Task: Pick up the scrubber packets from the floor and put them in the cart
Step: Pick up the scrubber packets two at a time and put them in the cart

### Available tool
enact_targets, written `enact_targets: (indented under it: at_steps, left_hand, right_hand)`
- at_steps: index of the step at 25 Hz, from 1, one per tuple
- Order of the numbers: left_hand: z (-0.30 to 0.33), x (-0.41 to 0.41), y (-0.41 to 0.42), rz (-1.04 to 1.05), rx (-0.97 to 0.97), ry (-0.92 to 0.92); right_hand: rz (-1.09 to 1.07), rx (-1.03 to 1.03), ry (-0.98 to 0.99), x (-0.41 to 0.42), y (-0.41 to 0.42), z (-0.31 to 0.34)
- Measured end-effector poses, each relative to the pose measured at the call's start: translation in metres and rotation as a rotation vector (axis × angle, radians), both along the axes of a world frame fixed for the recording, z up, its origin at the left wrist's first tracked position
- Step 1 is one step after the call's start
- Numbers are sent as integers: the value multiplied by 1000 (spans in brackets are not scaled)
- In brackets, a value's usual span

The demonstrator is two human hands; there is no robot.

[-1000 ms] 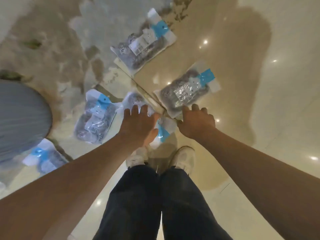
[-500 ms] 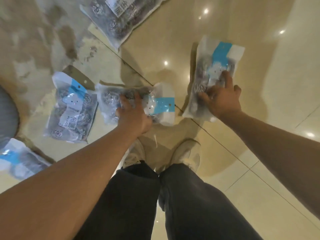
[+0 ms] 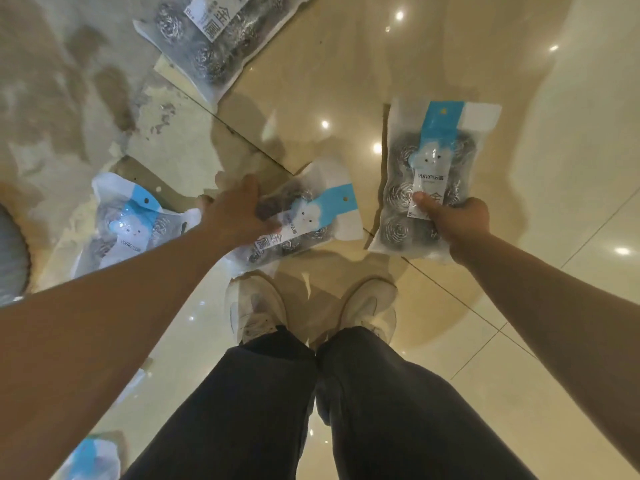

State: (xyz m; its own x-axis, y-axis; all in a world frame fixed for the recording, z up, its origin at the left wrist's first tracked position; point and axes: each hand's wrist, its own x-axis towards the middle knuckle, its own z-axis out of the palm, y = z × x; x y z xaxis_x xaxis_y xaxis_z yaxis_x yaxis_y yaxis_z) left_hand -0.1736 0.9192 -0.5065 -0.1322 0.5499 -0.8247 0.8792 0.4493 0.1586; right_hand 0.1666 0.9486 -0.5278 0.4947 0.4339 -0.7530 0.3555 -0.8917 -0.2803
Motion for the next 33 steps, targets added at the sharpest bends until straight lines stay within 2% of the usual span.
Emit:
enact_targets:
  at_steps: [3,6,8,12,19,23,27,33]
  left_hand:
    - [39,6,-14,141,89,-17]
    - [97,3,-14,518,105,-227]
    - [155,0,-6,615,152,-318]
    - [286,-3,26,686,211,-395]
    - [562,2,69,818,416,-542]
    - [681,-5,62,880,538,-508]
    - [769,-10,23,883,651,-565]
    - [857,-6,-35,868,708,-597]
  right_hand:
    - [22,56,61,-2,-10,27]
    - [95,59,83,-9,-14,74]
    - [99,68,162,-14,-12,120]
    - [112,110,316,-34,16,254]
    - [203,401,468,-68,78,544]
    - [219,473,523,-77,69,676]
    - [195,562,581,-75,27,772]
    - [154,656,603,-79,-34,840]
